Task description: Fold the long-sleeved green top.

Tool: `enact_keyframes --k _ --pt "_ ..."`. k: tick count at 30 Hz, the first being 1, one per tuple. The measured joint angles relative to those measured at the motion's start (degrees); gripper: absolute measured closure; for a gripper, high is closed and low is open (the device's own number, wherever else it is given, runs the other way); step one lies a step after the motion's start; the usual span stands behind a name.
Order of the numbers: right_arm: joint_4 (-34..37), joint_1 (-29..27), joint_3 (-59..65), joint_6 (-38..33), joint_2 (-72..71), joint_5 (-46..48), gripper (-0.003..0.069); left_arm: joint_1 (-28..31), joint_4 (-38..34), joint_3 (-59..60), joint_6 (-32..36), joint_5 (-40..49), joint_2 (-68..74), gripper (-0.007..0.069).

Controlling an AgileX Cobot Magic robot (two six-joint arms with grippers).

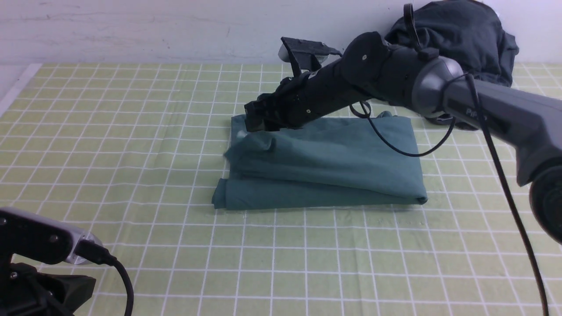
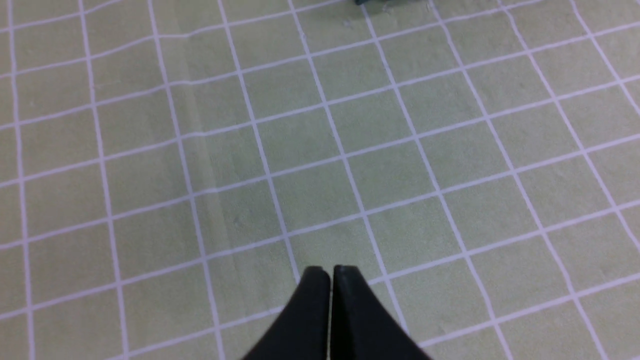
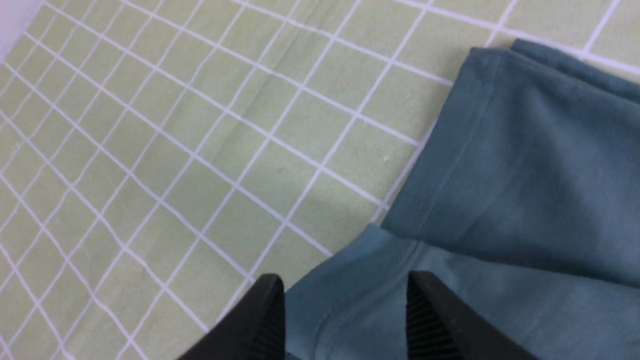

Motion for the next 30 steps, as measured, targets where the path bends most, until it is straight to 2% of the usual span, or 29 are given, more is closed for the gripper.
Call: enact_keyframes --k 3,5,9,13,15,20,24,26,29,30 --pt "0.4 0.0 -0.1 -0.5 -0.2 -0.3 0.0307 0.0 -0.1 0.0 0.0 0.3 0.0 0.0627" --pt "0.4 0.0 -0.1 -1.0 0.3 -0.5 0.0328 0.0 -0.1 0.0 0.0 0.3 0.0 0.0627" --pt "1.6 0.1 -0.1 -1.2 2.9 -1.1 0.0447 0.0 -0.1 0.0 0.0 -0.2 0.0 0.0627" --pt "5.5 1.1 -0.1 -1.8 7.2 -0.2 0.0609 0.0 -0.1 0.0 0.0 -1.2 0.0 0.0627" --pt "6.6 2.3 -0.1 -3.6 8.5 -0.2 0.0651 0.0 -0.1 0.0 0.0 -1.3 0.0 0.0627" --pt "8.1 4.6 -0.3 -8.6 8.5 -1.1 0.067 0.0 -0.1 0.0 0.0 -1.4 0.0 0.0627" --pt "6.3 4.6 -1.4 -10.4 4.8 0.1 0.067 0.0 -0.1 0.0 0.0 -1.4 0.0 0.0627" --pt "2.7 4.4 -2.6 -11.2 -0.4 1.7 0.067 0.0 -0.1 0.0 0.0 -1.4 0.0 0.0627" --pt "-6.5 4.1 -4.0 -11.6 -10.8 5.0 0.067 0.0 -0.1 0.0 0.0 -1.6 0.0 0.0627" --pt "-7.1 4.1 -4.1 -11.6 -12.2 5.3 0.067 0.0 -0.1 0.0 0.0 -1.7 0.0 0.0627"
